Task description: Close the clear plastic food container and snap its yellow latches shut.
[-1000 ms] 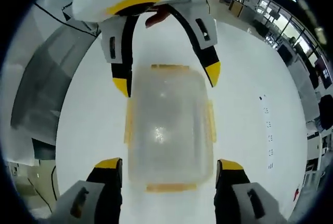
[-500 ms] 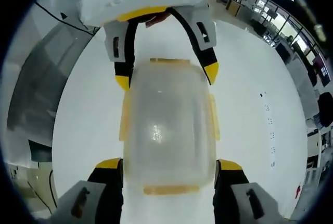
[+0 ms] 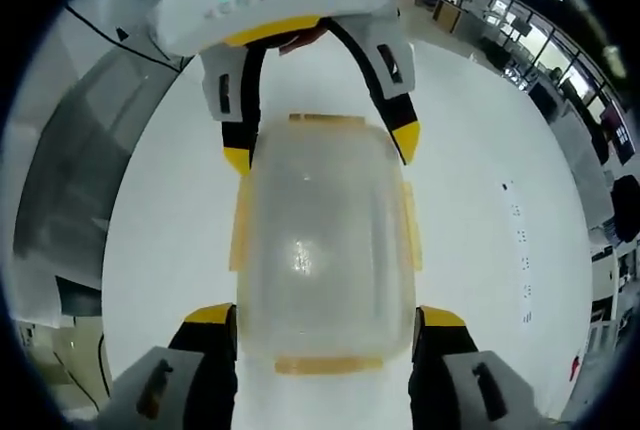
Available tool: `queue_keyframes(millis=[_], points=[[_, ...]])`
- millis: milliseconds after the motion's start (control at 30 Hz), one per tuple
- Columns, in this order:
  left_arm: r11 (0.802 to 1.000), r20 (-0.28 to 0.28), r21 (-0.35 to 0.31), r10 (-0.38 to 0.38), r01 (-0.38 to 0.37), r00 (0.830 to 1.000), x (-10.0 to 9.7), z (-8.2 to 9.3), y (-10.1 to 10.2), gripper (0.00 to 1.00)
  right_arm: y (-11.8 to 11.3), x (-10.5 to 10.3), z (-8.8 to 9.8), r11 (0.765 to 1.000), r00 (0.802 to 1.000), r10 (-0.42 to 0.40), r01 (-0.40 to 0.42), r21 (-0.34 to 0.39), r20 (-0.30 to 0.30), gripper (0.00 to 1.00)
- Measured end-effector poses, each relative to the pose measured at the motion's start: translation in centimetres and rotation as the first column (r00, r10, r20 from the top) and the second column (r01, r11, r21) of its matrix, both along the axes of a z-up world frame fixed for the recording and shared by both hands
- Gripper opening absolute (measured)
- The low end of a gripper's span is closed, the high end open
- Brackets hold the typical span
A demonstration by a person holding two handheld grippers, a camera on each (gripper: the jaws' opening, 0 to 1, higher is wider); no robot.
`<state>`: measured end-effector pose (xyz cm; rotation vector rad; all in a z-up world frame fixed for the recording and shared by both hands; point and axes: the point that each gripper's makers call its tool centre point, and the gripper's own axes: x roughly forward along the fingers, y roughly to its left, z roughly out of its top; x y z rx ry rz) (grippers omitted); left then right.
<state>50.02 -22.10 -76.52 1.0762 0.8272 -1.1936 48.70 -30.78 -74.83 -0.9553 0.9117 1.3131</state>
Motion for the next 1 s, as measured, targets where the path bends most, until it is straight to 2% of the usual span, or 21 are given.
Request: queue_keyframes(millis=[600,1000], points=[[1.000,-0.001,0.007,0.005,-0.005,1.000,-0.9,-0.1,4.3,0.79,4.3,-0.8,-0.1,1.000,1.000,0.002,-0.002,0.006,-0.001,0.70],[1.000,0.000,0.001,0.013,-0.013,1.000,-1.3,-0.1,7.1,0.79,7.1,-1.3,-0.1,1.000,1.000,0.009,-0.009,-0.020,-0.001,0.70]])
